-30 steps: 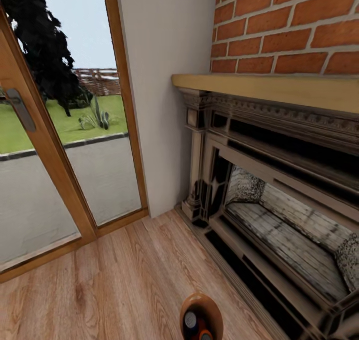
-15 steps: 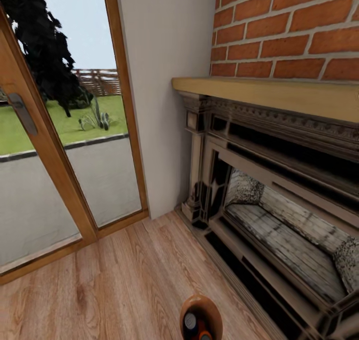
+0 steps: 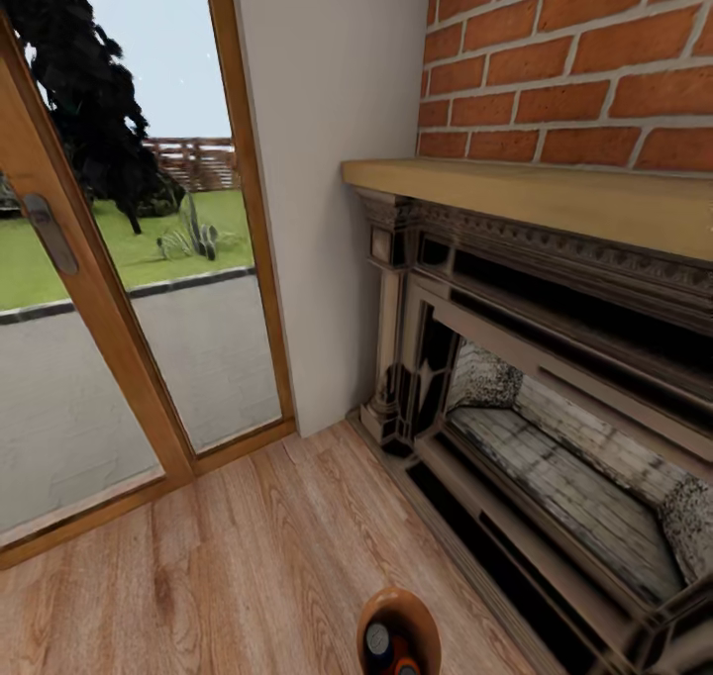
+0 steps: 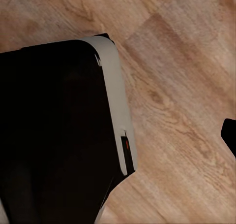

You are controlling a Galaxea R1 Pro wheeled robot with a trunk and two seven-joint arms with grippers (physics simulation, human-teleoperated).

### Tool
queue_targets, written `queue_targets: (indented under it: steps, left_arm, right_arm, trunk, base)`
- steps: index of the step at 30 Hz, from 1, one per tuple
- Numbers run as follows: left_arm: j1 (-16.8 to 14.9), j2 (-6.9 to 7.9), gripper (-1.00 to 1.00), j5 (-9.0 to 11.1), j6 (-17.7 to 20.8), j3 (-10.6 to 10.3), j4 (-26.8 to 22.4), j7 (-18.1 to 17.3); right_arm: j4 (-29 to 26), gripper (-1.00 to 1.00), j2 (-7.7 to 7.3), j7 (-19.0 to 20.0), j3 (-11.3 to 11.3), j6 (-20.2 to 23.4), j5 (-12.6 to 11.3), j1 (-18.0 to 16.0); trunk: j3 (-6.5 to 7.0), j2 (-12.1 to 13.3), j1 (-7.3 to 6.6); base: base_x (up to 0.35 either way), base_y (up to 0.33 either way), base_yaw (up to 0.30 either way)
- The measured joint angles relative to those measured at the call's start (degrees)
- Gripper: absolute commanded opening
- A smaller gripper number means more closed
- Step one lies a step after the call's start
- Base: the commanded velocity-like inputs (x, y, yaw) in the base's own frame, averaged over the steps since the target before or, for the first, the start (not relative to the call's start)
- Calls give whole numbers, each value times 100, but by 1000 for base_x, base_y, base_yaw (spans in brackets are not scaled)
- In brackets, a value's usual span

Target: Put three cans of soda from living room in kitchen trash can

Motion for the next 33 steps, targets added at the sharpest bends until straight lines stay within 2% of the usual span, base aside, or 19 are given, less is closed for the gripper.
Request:
queue_targets:
  steps: [3,8,33]
  left_arm:
    - [0,14,100,9,305,1,200,-68]
    - [-4,16,100,31,377,24,288,-173]
    - [-5,-149,100,43,314,32,285,-244]
  right_arm:
    - [7,100,25,-25,-2,0,3,0]
    - [8,100,38,-33,-4,0,3,0]
    - [8,100,124,-37,9,0,29,0]
  trunk:
    - [54,120,-66]
    - [144,321,-176]
    - [592,1323,-725]
  base:
    - [0,0,0]
    - [0,0,0]
    - [0,0,0]
